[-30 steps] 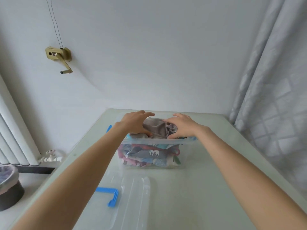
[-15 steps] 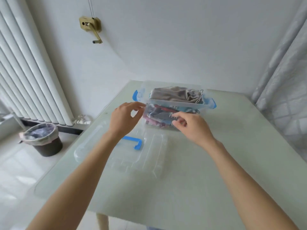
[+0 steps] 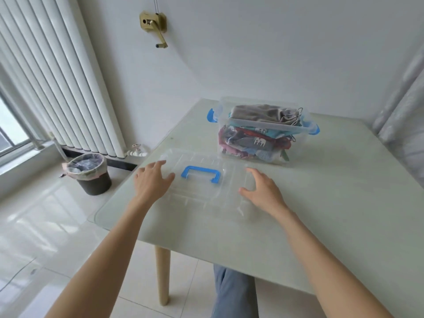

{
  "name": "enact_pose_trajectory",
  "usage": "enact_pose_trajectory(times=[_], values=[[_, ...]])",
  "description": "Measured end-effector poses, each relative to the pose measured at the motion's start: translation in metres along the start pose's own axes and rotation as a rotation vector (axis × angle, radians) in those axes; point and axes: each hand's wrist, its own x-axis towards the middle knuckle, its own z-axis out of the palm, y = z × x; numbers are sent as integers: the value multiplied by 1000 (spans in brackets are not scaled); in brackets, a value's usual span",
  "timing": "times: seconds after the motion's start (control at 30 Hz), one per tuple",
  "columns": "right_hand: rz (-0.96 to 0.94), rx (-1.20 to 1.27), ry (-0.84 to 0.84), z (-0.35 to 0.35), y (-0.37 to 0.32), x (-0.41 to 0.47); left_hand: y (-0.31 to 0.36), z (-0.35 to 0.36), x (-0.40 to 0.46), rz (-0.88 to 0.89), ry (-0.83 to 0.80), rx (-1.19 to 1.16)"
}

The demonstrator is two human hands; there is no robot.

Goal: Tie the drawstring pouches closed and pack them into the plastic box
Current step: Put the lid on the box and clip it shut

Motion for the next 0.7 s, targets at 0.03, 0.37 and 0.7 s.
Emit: enact_pose_trajectory(times=[0.03,0.37,0.7], values=[[0,133,50,-3,3,-3,-3,-2,-3,-12,21,-85],[-184,594,382,-88,36,-27,53,-21,-36,180,256,-814],[-125,492,400,-164,41,64,152,-44,38,277,158,-777]])
